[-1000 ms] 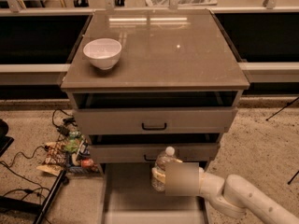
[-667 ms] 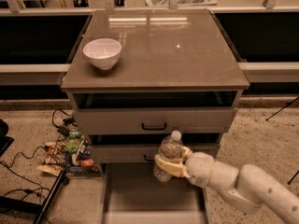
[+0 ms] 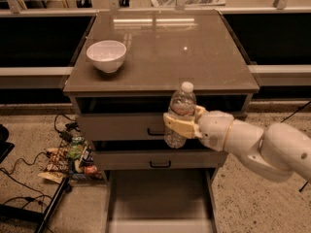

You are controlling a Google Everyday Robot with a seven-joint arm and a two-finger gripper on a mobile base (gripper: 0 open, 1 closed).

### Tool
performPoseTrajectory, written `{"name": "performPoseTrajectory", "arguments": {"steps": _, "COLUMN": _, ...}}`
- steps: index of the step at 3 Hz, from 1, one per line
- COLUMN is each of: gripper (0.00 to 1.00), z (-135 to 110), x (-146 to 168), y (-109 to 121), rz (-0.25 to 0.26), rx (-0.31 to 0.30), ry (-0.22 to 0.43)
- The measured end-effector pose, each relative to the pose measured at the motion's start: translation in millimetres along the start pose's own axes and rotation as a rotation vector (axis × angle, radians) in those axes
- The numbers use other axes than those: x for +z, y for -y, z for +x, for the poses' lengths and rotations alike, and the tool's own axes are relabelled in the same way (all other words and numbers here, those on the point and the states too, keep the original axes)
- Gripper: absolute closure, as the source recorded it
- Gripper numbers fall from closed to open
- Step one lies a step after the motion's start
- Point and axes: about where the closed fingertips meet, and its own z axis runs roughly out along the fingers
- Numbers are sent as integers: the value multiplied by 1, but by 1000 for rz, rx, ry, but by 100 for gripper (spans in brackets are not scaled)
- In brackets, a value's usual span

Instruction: Pick water bottle from bottom drawer and place on counter

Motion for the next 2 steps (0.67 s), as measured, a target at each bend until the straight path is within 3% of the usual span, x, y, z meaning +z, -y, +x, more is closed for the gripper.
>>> {"name": "performPoseTrajectory", "arguments": {"steps": 1, "gripper": 100, "z": -46, "x": 35, "y": 21, "rz": 63, "rx": -30, "ry": -42}}
{"name": "performPoseTrajectory", "arguments": {"steps": 2, "gripper": 100, "z": -45, "x": 34, "y": 21, "rz": 64, "rx": -30, "ry": -41}}
